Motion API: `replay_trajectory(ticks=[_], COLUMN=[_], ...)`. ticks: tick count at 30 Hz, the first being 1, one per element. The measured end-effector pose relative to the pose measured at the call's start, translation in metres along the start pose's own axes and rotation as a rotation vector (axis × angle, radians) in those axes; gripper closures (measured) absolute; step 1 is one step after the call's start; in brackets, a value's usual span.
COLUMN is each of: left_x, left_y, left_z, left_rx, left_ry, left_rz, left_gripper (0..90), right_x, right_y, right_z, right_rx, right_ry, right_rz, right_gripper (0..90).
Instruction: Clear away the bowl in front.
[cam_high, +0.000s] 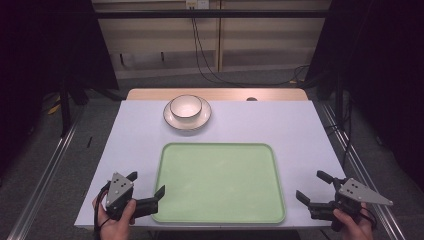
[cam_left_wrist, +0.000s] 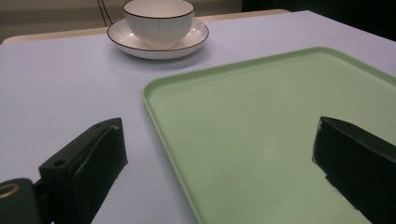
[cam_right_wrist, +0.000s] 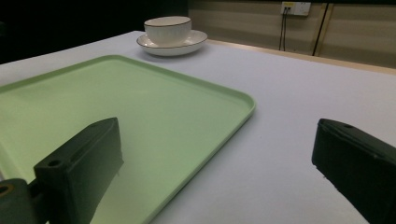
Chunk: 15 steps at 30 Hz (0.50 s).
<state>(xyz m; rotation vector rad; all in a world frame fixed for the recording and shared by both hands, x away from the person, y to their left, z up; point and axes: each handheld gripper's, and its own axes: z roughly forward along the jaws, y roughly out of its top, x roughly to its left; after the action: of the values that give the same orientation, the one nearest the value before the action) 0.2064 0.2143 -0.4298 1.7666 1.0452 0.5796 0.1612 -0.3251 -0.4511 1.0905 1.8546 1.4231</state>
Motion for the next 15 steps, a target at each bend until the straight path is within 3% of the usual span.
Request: replay_trajectory(ticks=[4,15], left_x=[0.0006,0.0018], left_y=[-0.0003,0.0014], left_z=[-0.0012,-0.001], left_rx=[-0.007,-0.019], left_ry=[-0.015,-0.028], left_rz=[0.0,0.009], left_gripper=[2.9,2.9], right_x=[0.0006,-0.0003], right_y=[0.0021,0.0027], right_z=[-0.0021,-0.0054], right_rx=[-0.011,-0.024], right_ry=[-0.014,-0.03], right_rz=[-0.024,-0.031], right_gripper=[1.7,2.2])
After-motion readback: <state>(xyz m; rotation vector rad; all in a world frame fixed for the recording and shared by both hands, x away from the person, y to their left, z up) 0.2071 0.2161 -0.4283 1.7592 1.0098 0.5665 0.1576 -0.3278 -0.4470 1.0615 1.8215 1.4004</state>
